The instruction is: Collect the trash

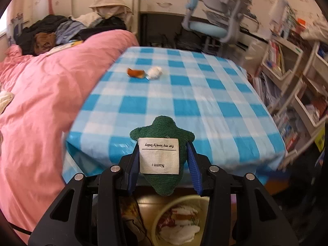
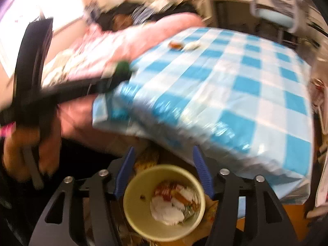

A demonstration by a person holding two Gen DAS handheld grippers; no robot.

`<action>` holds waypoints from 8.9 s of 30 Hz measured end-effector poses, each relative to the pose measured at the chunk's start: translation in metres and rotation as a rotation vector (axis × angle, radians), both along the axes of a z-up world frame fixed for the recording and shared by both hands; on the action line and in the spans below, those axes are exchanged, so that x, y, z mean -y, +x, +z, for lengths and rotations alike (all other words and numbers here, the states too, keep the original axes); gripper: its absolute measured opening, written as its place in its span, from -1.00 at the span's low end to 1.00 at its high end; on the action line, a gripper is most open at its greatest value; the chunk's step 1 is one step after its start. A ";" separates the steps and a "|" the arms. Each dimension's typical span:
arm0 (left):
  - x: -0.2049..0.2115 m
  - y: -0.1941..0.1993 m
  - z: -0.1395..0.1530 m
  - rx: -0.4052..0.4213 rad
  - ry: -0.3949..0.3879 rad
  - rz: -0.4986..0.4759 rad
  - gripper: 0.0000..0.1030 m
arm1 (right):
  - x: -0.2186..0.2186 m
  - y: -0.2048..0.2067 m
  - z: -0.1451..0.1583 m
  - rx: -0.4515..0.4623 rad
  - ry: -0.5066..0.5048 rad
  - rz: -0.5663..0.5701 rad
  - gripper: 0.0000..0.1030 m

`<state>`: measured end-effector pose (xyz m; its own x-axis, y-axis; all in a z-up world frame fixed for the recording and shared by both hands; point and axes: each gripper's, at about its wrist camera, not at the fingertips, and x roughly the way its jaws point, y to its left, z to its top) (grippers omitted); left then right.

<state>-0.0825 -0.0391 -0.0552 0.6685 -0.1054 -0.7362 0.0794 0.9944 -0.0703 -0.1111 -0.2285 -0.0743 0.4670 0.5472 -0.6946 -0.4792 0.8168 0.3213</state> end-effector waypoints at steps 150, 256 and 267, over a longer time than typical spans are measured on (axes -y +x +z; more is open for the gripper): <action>-0.005 0.130 0.032 0.111 -0.001 0.018 -0.23 | 0.008 0.140 0.046 0.100 0.113 -0.116 -0.49; 0.018 -0.104 0.003 0.196 0.030 0.120 0.85 | 0.020 -0.075 0.026 0.358 -0.211 -0.463 0.85; 0.016 -0.092 0.010 0.236 0.029 0.148 0.86 | 0.016 -0.081 0.033 0.419 -0.199 -0.470 0.85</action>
